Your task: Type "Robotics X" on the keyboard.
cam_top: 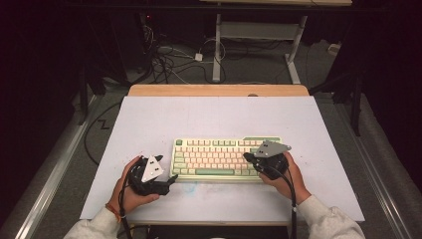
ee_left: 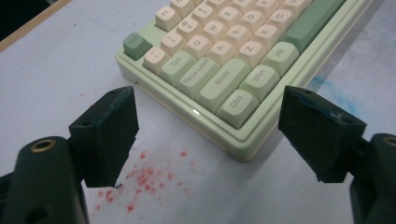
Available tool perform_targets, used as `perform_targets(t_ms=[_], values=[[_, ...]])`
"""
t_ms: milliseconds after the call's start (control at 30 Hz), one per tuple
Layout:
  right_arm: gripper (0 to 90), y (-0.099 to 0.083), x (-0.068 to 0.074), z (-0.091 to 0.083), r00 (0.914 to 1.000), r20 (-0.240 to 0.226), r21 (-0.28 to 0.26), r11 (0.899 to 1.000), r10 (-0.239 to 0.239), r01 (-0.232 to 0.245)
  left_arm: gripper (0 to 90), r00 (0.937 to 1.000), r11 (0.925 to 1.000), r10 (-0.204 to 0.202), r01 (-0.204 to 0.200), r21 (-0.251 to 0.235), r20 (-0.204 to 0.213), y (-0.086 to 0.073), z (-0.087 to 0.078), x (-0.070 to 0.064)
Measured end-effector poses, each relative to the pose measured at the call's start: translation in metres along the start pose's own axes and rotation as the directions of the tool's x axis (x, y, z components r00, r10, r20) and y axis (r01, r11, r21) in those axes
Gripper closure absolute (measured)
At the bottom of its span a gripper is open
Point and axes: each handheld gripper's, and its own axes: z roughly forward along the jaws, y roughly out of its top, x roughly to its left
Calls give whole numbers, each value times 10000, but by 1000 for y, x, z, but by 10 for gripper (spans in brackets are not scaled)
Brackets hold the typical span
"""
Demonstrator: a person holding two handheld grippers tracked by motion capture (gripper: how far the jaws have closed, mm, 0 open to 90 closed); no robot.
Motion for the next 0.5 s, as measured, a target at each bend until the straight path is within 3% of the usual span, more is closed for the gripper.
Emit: perform_targets(t_ms=[100, 500], values=[[900, 6, 2, 10, 9999, -78, 105, 9999, -73, 74, 189, 9998, 9998, -218, 218, -32, 35, -5, -5, 1], [900, 21, 4, 43, 9994, -209, 445, 9986, -288, 297, 186, 9997, 9993, -242, 243, 284, -34, -12, -4, 8]])
